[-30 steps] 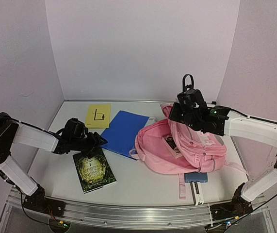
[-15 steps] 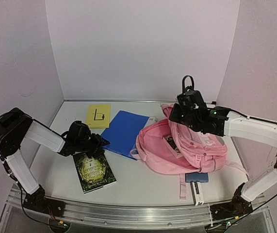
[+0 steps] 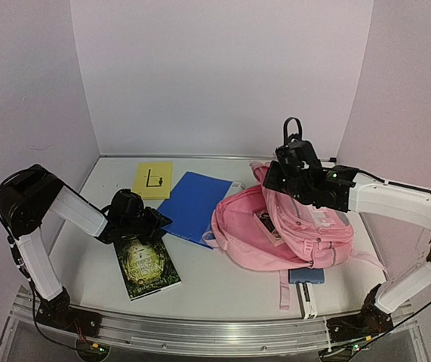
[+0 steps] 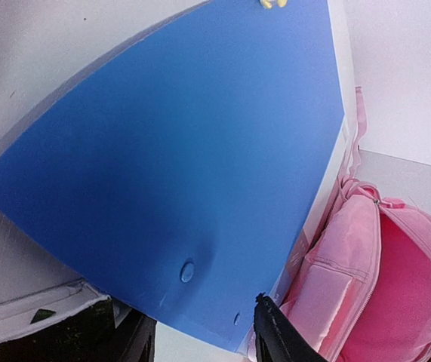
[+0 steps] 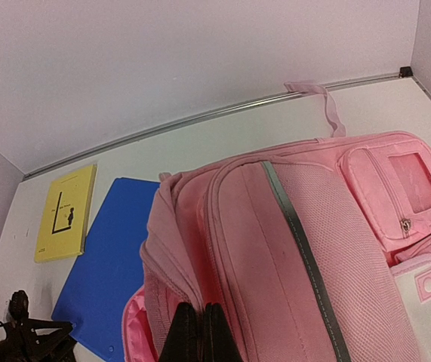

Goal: Pack the student bag
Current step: Pick up the files from the center of the board.

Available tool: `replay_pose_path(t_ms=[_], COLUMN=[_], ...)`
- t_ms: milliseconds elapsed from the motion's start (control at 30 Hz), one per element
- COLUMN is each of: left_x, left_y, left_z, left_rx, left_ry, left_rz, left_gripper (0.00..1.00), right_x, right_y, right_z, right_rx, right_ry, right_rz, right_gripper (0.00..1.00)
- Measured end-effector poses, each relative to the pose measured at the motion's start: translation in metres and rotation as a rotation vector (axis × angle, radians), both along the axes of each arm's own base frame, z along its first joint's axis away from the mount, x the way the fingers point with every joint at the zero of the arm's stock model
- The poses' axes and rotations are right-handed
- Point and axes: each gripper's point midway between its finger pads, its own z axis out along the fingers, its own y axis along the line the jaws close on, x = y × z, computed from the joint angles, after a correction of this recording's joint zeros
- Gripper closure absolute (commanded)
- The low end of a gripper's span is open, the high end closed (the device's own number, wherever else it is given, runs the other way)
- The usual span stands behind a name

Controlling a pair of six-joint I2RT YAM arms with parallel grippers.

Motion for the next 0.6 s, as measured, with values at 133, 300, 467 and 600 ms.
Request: replay_pose_path(t_ms=[133,300,467,600], left_x=[0.004,0.010,0.016,0.020], left_y=[0.001,0.000,0.001,0.002], left_z=[0.002,0.010,0.015,0.020], left_rx=[0.002,-0.008,-0.005,-0.004], left_ry=[-0.018,-0.057,-0.098,-0.127], left_rz=[0.014,0.025,0.033,0.043], left_gripper=[0.57,0.58,0.64,0.72], right_x=[0.000,0.000,-0.001,-0.001], right_y=[0.000,0.000,-0.001,-0.001], right_z=[0.000,-0.001,-0.003,-0.005], right_rx=[0.000,-0.001,-0.006,-0.008], right_ry=[0.000,0.001,0.005,0.007], right_rz=[0.000,0.000,0.000,0.000], right_gripper=[1.00,1.00,1.00,1.00])
